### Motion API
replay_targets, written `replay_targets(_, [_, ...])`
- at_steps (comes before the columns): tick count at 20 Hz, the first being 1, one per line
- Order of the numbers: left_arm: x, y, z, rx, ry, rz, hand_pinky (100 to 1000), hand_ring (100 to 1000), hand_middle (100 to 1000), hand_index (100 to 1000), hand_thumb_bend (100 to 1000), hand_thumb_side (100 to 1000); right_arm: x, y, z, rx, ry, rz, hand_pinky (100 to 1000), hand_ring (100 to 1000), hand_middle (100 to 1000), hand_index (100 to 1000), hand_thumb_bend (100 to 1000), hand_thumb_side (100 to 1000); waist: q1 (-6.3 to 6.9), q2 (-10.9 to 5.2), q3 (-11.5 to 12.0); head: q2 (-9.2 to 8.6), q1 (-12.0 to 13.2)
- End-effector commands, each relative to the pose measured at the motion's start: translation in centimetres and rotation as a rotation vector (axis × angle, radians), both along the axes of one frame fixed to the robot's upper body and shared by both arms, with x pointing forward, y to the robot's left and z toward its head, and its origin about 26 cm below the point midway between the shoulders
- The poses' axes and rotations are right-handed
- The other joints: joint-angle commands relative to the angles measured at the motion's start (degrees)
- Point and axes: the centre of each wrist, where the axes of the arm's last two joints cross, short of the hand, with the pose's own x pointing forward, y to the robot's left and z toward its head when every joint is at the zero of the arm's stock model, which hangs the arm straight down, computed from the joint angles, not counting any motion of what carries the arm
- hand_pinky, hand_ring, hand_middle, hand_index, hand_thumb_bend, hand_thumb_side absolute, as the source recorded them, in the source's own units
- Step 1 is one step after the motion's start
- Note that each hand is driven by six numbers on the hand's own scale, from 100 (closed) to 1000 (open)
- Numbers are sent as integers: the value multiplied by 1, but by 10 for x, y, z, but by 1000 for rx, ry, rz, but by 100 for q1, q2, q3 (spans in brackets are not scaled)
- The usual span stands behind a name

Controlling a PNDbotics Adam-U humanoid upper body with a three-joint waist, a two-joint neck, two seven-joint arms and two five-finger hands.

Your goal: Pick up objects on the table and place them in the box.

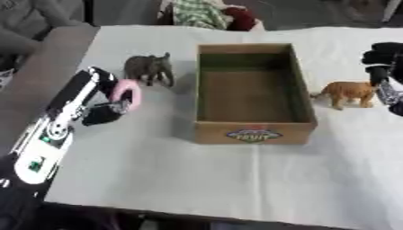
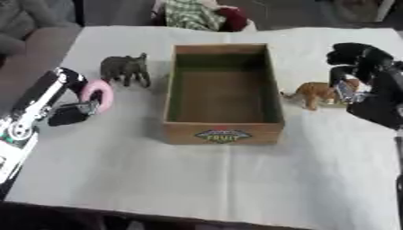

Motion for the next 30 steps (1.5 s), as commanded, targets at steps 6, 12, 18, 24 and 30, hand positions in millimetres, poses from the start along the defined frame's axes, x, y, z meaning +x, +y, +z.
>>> replay_targets(6, [16,-18,71,84,-146,-132,627,466,334,474,160,217,0,1,7,-19,-20,13,804,814,741,849,100,269,8,-140,-147,28,52])
replay_targets(12, [45,-49,91,197,-162,-247,631,478,350,482,193,224,1,8,9,-18,-27,40,804,815,742,849,100,268,23,-144,-324,17,134])
replay_targets(18, [77,-76,75,277,-113,-315,641,494,388,514,214,229,2,13,11,-12,-33,60,804,815,742,849,100,267,24,-151,-506,8,209])
replay_targets(24, [92,-93,50,280,-69,-362,644,504,420,539,254,230,2,14,11,-8,-31,66,804,815,741,848,100,272,32,-149,-560,1,232])
replay_targets(30, [96,-105,38,258,-44,-400,647,518,445,560,350,249,1,14,10,-2,-30,64,804,816,742,848,100,273,32,-162,-612,-3,243])
